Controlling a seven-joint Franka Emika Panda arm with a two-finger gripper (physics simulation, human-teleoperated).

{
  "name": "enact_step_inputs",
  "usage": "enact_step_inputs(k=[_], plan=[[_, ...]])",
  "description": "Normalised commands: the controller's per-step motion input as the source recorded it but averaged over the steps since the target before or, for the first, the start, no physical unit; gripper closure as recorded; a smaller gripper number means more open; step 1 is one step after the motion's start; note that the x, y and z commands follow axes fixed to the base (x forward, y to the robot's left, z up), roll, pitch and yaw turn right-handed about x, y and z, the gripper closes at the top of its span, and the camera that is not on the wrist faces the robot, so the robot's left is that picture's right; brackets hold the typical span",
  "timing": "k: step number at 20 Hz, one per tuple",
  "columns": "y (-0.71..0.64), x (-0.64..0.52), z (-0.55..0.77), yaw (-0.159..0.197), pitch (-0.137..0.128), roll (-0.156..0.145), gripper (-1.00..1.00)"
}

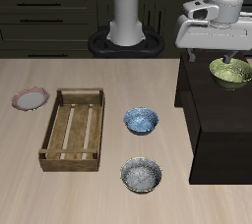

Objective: Place the green bowl in the wooden tray

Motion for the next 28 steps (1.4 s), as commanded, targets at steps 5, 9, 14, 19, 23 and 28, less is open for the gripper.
enact_step_inputs(k=[5,9,14,19,23,28], plan=[[0.11,-0.07,-0.31,0.021,0.019,0.021,-1.0],[0.0,-0.07,-0.25,0.003,0.005,0.031,-1.0],[-0.13,0.04,-0.39,0.017,0.033,0.014,-1.0],[-0.03,-0.11,-0.35,0.015,0.018,0.04,1.0],[-0.15,-0.12,-0.14,-0.023,-0.002,0.035,1.0],[-0.04,-0.06,0.03,-0.015,-0.011,0.038,1.0]])
